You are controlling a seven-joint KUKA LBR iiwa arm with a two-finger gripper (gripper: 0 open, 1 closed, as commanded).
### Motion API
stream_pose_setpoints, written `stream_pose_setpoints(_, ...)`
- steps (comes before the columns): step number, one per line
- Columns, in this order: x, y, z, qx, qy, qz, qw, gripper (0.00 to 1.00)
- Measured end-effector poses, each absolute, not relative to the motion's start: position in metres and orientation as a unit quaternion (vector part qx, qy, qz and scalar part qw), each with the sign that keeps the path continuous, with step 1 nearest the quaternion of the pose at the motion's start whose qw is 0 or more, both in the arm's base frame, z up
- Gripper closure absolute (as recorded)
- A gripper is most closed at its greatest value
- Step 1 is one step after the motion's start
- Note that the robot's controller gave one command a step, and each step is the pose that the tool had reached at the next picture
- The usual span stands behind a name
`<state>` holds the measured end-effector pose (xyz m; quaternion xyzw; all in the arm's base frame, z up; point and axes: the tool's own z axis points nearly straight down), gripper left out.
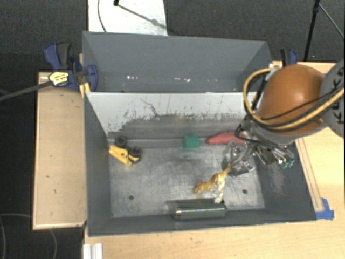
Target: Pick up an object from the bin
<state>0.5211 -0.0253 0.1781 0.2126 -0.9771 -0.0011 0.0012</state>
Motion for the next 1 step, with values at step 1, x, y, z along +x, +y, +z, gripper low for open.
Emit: stream_pose_setpoints(1,0.5232,-0.0341,0.2300,0.203,-0.979,0.001,-0.002,1.00)
